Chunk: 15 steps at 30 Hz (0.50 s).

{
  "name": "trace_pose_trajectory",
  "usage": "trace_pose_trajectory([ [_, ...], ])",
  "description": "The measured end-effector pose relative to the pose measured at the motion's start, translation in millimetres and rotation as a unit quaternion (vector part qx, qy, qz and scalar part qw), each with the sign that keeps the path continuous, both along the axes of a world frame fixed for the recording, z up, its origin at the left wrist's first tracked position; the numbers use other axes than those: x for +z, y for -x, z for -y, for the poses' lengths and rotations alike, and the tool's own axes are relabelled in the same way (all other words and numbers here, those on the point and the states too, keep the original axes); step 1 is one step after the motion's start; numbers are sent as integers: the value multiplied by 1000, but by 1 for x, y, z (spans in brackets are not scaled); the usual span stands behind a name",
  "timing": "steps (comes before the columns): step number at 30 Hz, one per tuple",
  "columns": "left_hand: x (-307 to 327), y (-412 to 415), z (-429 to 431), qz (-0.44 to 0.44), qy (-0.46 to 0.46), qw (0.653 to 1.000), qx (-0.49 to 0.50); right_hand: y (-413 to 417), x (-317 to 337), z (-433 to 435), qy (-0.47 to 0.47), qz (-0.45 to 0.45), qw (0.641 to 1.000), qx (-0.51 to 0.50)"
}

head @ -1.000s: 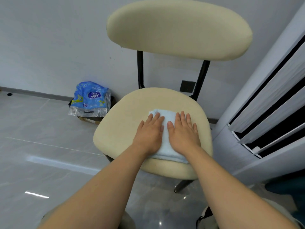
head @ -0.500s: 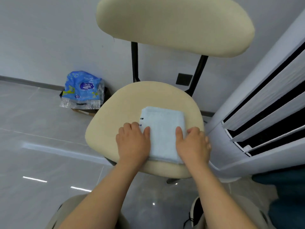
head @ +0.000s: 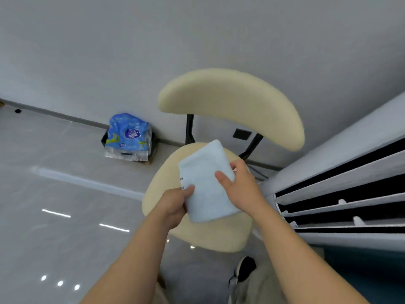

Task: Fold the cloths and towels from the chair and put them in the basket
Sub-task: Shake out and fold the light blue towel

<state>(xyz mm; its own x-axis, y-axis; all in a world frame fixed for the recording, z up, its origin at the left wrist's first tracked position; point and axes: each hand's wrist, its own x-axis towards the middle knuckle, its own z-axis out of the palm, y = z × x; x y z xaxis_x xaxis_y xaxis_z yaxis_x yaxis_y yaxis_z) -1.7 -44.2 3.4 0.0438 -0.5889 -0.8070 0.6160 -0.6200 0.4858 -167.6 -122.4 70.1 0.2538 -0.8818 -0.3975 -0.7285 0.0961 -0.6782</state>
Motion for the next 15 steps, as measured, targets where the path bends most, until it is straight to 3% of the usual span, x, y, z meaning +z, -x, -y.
trace_pose_trajectory([
  [3, 113, -36, -15, -83, 35, 995, 40, -28, 104, 1, -7, 36, 999, -7],
  [6, 218, -76, -36, -79, 71, 993, 43, -63, 189, -10, -78, 126, 988, -31],
  [11, 317, -147, -80, 156, 138, 976, 55, -140, 267, -46, -166, 271, 945, -75],
  [15, 349, -218, -112, 280, 157, 945, 54, -214, 286, -80, -158, 327, 929, -67],
])
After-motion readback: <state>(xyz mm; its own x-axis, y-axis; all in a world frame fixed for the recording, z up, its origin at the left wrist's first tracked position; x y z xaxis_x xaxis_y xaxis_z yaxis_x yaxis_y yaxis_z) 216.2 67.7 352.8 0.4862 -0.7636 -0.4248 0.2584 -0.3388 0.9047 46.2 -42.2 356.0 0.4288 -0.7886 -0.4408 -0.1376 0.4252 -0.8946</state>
